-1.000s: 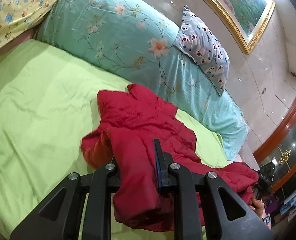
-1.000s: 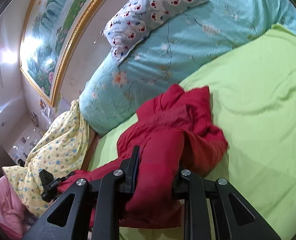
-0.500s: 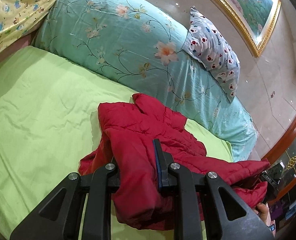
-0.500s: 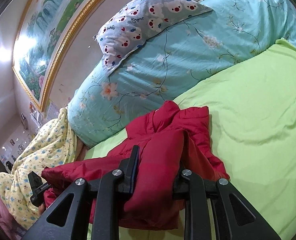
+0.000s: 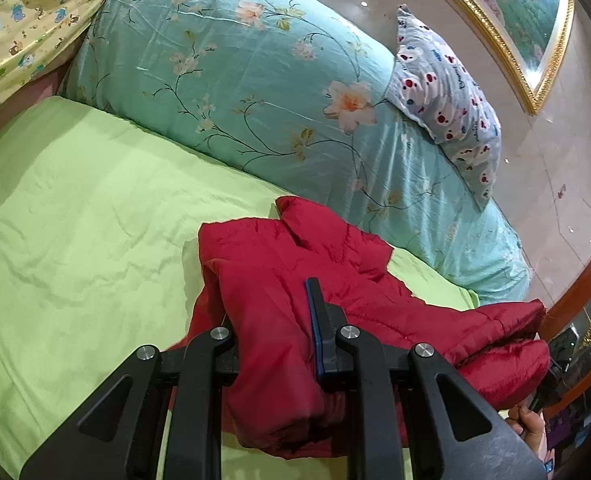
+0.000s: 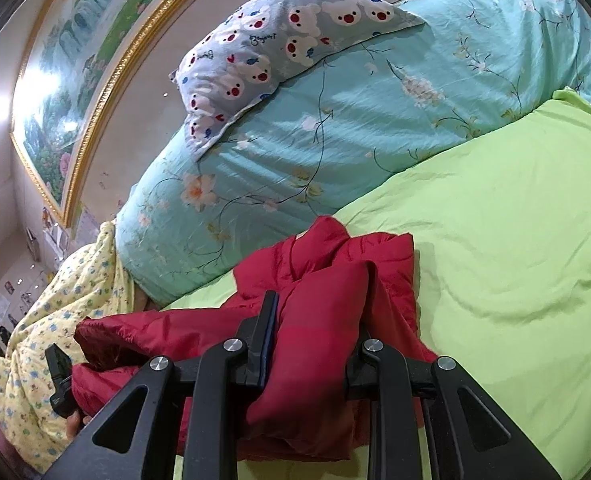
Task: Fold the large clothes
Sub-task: 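Carry the held hem with both tools over the jacket toward the collar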
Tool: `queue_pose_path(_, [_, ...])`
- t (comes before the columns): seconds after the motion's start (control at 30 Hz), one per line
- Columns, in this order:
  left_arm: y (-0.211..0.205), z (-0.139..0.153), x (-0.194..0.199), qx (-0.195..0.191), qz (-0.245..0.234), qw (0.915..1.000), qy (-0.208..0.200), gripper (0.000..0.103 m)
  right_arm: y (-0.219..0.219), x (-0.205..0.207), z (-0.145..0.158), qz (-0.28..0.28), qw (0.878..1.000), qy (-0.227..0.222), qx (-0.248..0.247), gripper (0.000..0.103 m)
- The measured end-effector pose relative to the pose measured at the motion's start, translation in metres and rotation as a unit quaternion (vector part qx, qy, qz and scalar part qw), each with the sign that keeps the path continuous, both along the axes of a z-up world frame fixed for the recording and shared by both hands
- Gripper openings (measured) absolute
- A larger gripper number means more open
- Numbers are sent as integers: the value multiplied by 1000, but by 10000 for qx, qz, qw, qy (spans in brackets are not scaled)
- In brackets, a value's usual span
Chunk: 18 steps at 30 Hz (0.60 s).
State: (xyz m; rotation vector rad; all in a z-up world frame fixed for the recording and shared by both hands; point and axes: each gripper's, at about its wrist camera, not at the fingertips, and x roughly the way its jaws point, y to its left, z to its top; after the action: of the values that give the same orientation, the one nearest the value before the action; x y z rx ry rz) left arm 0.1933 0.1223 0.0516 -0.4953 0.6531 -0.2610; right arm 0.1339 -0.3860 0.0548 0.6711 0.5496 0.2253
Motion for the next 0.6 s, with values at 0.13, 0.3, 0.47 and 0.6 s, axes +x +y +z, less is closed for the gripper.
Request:
queue_pose_path(0.13, [-1,-6,18,55,134,9999,88,18,-3,17,-4,-164,9997,86,-136,23])
queue_pose_path(0.3, [-8,-18,43,211,254,9993,185,18,-1,40,-13,-300,9987,242,-332,24])
queue_pose_path(0.47, [-16,-36,69,458,384,9976,341,18,3,64,-25,-399,9968,411,-561,24])
queue_pose_path(0.6, [-21,-52,90,579,412,9963,479,18,4,81,-39,-459,9952,553,-658,25])
